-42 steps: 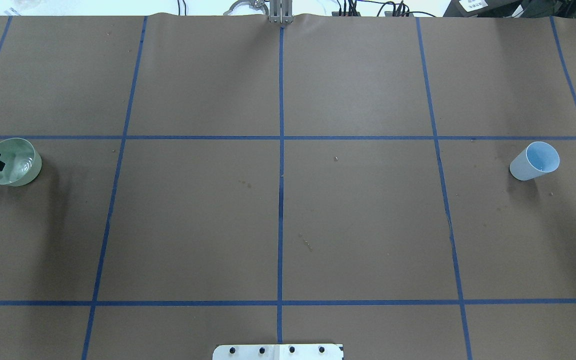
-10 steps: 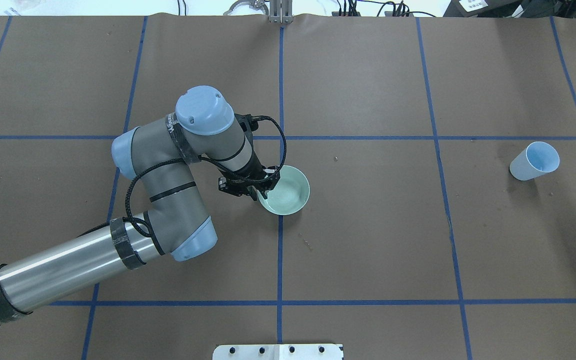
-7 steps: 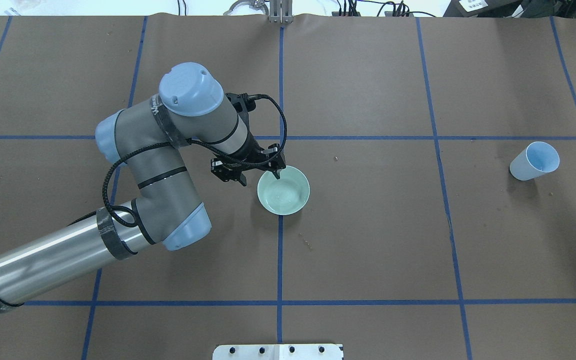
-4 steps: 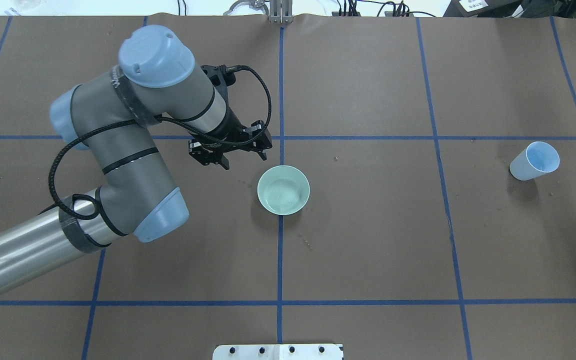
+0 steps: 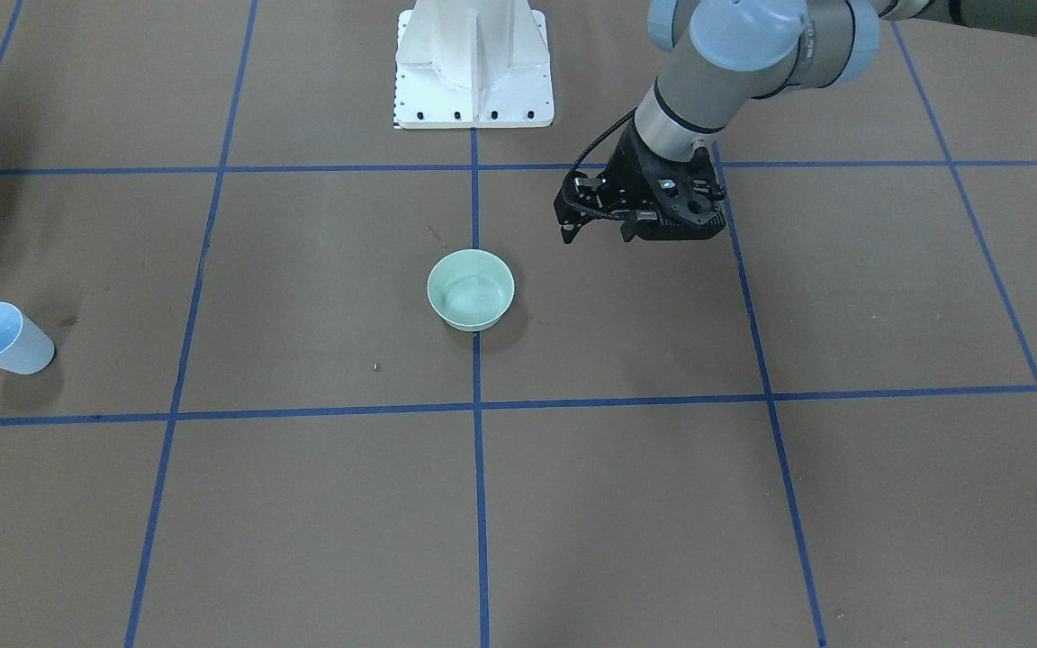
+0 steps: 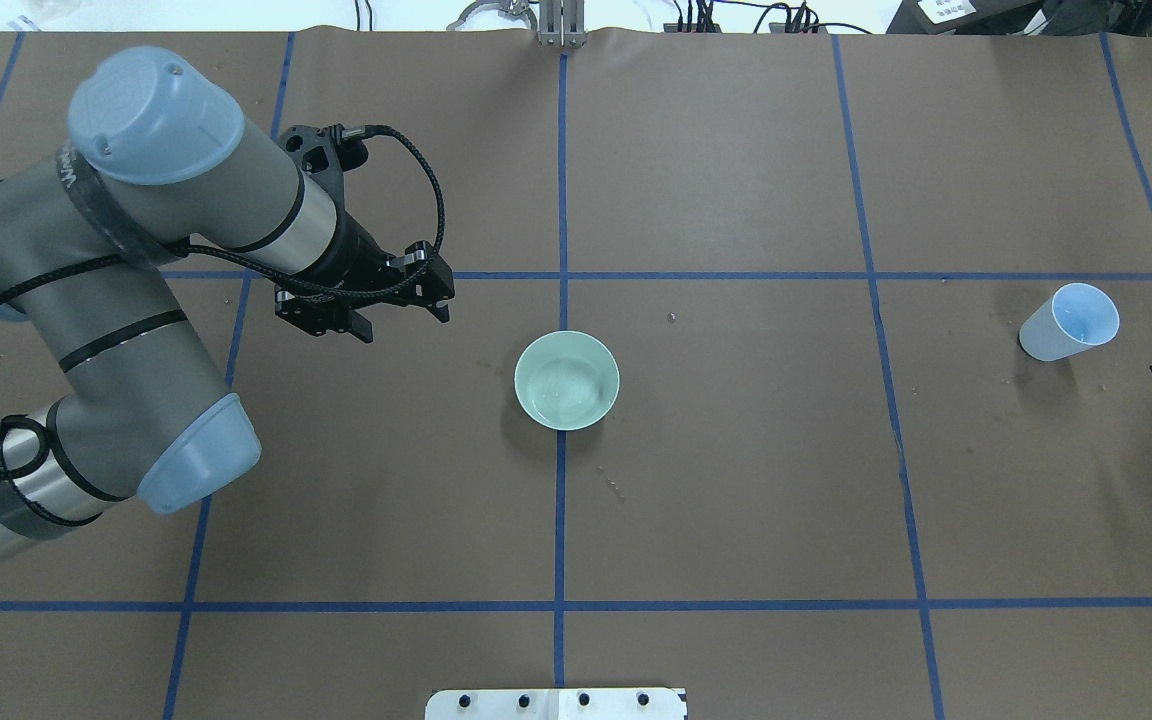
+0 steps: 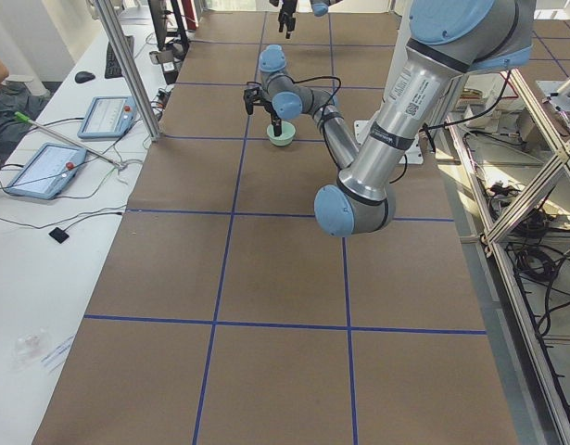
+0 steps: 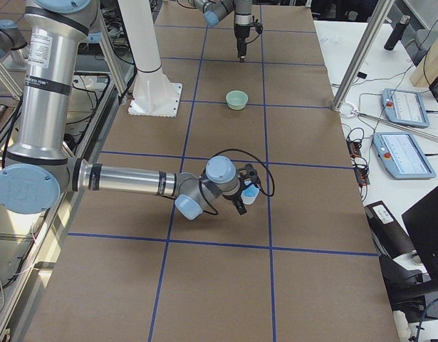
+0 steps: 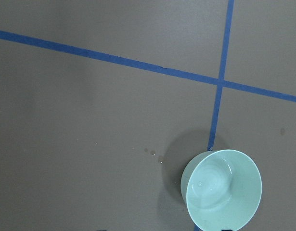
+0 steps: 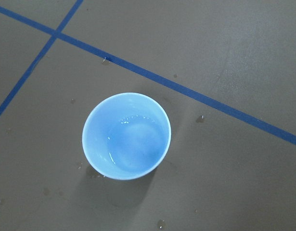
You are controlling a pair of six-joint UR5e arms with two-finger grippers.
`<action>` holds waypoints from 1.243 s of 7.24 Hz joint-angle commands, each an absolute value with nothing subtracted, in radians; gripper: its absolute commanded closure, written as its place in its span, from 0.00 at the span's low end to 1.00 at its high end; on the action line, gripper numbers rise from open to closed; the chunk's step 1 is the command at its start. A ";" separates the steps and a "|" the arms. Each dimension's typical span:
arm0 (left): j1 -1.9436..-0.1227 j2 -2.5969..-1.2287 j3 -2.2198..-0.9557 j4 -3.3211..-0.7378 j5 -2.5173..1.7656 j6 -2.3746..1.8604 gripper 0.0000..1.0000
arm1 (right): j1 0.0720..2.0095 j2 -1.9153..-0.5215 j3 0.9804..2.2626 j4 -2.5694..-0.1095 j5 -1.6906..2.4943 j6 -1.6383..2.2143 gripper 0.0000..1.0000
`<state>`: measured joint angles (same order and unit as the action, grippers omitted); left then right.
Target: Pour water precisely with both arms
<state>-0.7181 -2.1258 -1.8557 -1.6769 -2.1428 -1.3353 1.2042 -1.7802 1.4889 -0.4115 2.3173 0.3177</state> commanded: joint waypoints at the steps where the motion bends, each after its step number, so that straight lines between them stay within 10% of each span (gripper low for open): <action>1: -0.724 -2.121 -1.855 -1.677 -2.140 -1.332 0.16 | 1.180 -1.783 1.394 -0.168 2.275 0.395 0.01; 9: -0.741 -2.112 -1.836 -1.675 -2.138 -1.298 0.15 | 0.960 -1.738 1.282 0.146 1.980 0.463 0.01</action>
<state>-0.7398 -2.1124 -1.8372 -1.6751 -2.1382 -1.2978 0.9824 -1.7535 1.2848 0.1443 1.9935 0.4157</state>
